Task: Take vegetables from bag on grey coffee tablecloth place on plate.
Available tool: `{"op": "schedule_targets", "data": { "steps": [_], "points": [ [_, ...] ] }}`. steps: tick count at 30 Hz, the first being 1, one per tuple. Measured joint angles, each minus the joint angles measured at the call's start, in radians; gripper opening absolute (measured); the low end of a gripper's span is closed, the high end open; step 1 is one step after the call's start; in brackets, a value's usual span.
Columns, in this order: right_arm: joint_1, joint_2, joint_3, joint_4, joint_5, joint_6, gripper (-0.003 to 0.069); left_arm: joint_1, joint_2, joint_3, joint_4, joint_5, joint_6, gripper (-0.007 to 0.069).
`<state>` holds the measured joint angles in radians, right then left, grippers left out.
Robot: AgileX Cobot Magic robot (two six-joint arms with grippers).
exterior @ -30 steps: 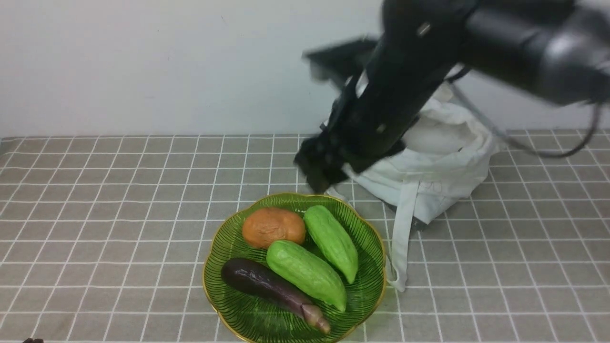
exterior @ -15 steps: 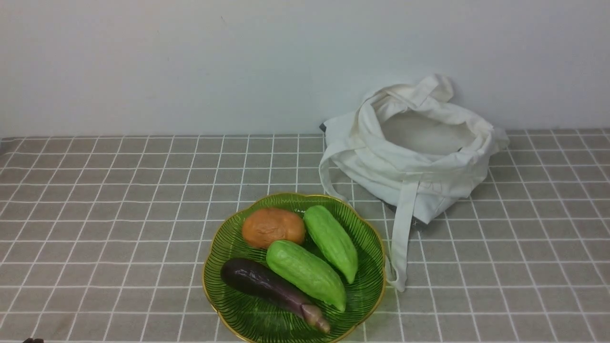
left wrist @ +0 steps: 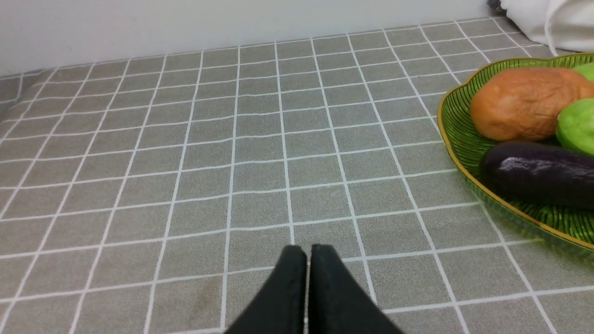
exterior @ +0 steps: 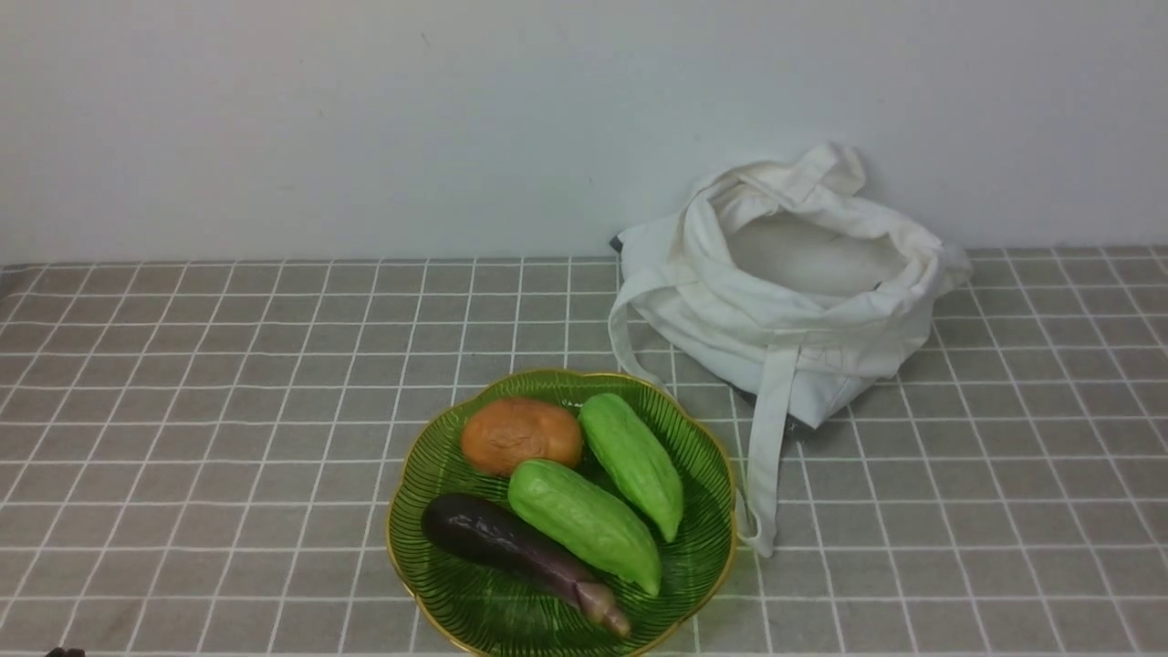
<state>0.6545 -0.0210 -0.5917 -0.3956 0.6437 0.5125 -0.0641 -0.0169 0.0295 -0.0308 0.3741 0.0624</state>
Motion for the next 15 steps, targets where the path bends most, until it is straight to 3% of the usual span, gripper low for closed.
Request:
{"op": "schedule_targets", "data": {
  "steps": [15],
  "points": [
    [0.000, 0.000, 0.023, -0.106, 0.009, -0.096, -0.0014, 0.000, 0.000, 0.000, 0.000, 0.000, 0.000, -0.0005]
  ]
}}
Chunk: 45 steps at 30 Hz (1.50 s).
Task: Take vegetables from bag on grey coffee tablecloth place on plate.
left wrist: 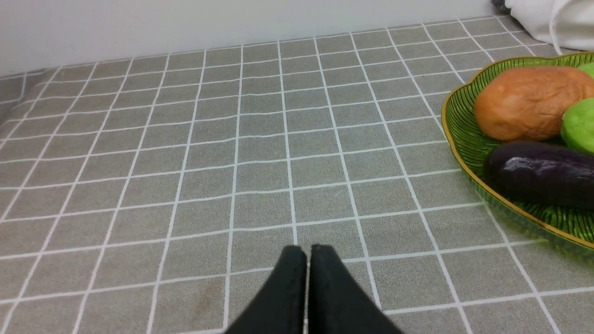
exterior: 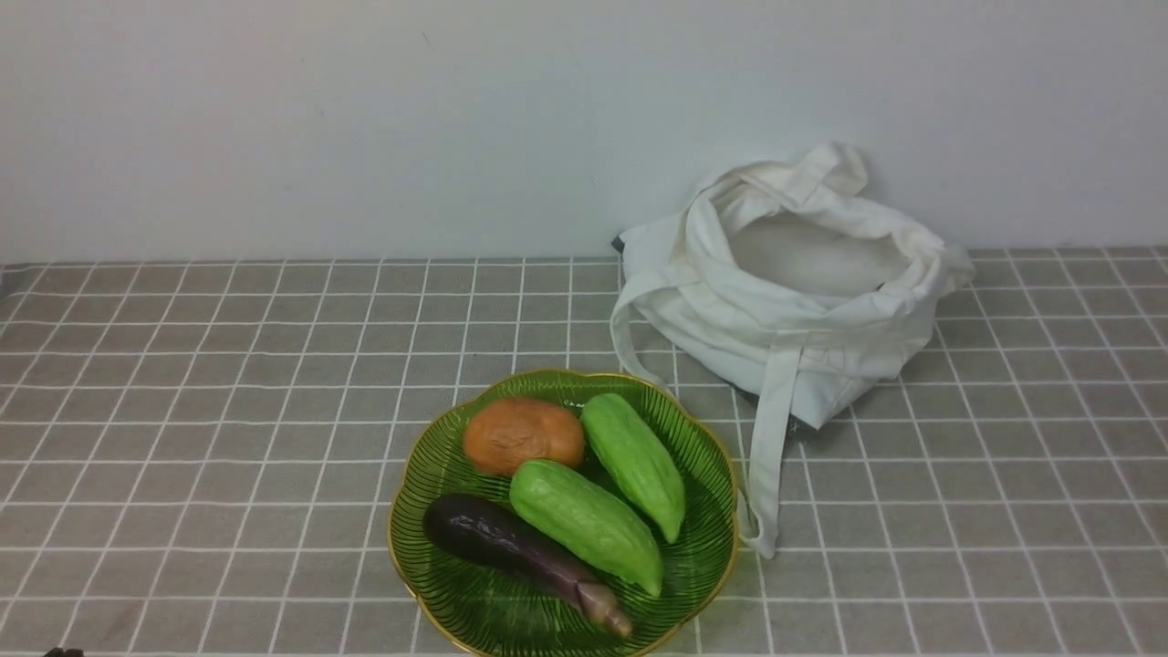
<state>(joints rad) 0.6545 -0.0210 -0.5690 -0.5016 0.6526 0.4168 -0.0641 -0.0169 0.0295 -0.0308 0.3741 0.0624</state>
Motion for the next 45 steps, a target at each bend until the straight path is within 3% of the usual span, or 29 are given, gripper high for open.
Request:
{"op": "schedule_targets", "data": {
  "steps": [7, 14, 22, 25, 32, 37, 45],
  "points": [
    [0.000, 0.000, 0.010, 0.101, -0.034, -0.013, -0.0014, 0.000, 0.000, 0.000, 0.000, 0.000, 0.000, -0.0005],
    [0.000, 0.000, 0.084, 0.402, -0.138, -0.312, -0.0014, 0.000, 0.000, 0.000, 0.000, 0.000, 0.000, -0.0005],
    [-0.008, 0.000, 0.185, 0.443, -0.200, -0.349, -0.0014, 0.000, 0.000, 0.000, 0.000, 0.000, 0.000, -0.0005],
    [-0.075, 0.000, 0.243, 0.443, -0.216, -0.349, -0.0014, 0.000, 0.000, 0.000, 0.000, 0.000, 0.000, -0.0005],
    [-0.417, 0.001, 0.504, 0.419, -0.259, -0.353, -0.0014, 0.000, 0.000, 0.000, 0.001, 0.000, 0.000, -0.0005],
    [-0.601, 0.004, 0.588, 0.421, -0.265, -0.352, -0.0014, 0.000, 0.000, 0.000, 0.001, 0.000, 0.000, -0.0005],
    [-0.651, 0.004, 0.588, 0.421, -0.265, -0.353, -0.0014, 0.000, 0.000, 0.000, 0.001, 0.000, 0.000, -0.0005]
  ]
}}
